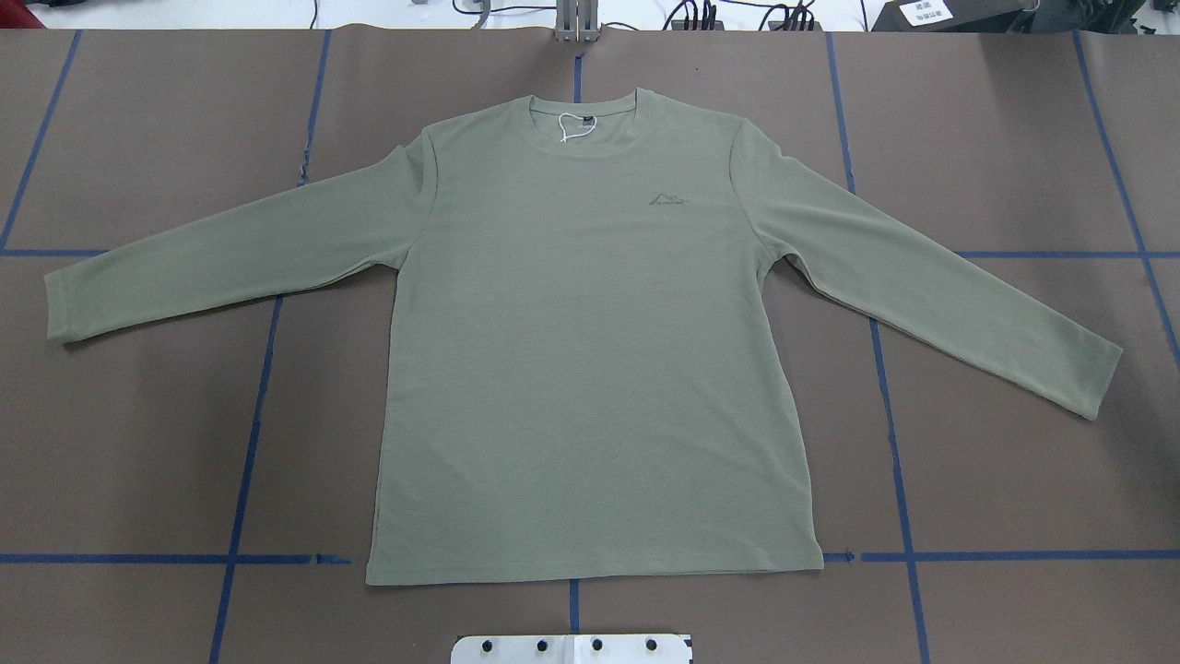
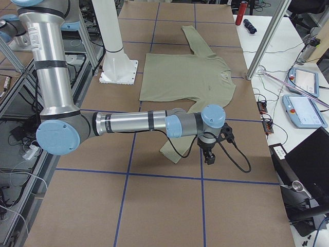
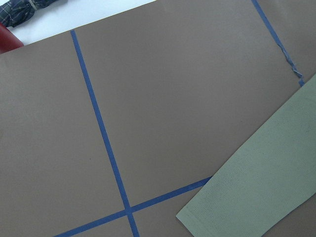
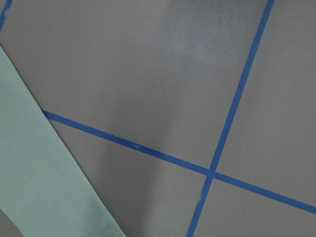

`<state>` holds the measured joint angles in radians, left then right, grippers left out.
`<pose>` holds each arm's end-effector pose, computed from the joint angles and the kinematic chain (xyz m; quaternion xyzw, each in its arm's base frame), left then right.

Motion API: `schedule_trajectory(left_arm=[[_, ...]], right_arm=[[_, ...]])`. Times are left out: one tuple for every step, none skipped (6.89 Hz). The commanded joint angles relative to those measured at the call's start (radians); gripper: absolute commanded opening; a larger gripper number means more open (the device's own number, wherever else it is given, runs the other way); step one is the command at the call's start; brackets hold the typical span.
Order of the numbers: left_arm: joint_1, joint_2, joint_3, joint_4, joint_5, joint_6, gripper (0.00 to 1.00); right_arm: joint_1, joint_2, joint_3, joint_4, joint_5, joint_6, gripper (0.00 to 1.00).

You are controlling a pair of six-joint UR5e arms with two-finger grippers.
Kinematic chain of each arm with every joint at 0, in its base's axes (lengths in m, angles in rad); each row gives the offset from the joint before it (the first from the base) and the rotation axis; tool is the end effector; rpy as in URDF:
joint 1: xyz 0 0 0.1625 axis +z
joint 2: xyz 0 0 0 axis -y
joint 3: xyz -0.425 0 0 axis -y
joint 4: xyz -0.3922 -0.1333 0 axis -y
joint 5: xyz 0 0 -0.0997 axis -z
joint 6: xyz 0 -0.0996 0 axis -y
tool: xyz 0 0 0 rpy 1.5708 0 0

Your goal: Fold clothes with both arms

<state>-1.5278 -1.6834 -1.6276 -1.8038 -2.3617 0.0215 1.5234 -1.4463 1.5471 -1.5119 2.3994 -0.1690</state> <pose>-0.0386 -0.5557 0.5441 0.1804 0.3794 0.1061 0.9013 0.0337 -0.5543 0.5954 0.0973 -0.3961 -0.1305 0.9037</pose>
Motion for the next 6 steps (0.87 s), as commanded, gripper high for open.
schedule_trajectory(left_arm=[[0.003, -0.002, -0.001, -0.002, -0.007, -0.011, 1.0], [0.003, 0.001, -0.008, -0.003, -0.005, -0.009, 1.0], [0.011, 0.001, 0.008, -0.003, 0.001, -0.009, 1.0], [0.011, 0.01, 0.003, -0.003, 0.002, -0.008, 1.0], [0.011, 0.014, 0.0, -0.003, -0.001, -0.012, 1.0], [0.011, 0.016, 0.002, -0.002, -0.005, -0.014, 1.0]], right_arm=[[0.038, -0.008, 0.023, -0.001, 0.011, 0.0, 1.0], [0.038, -0.014, 0.019, -0.001, -0.003, 0.0, 1.0], [0.038, -0.041, 0.021, 0.007, 0.009, -0.001, 1.0], [0.038, -0.084, 0.042, 0.028, 0.011, -0.015, 1.0], [0.038, -0.127, 0.06, 0.056, 0.012, -0.001, 1.0], [0.034, -0.132, 0.047, 0.1, 0.011, 0.006, 1.0]])
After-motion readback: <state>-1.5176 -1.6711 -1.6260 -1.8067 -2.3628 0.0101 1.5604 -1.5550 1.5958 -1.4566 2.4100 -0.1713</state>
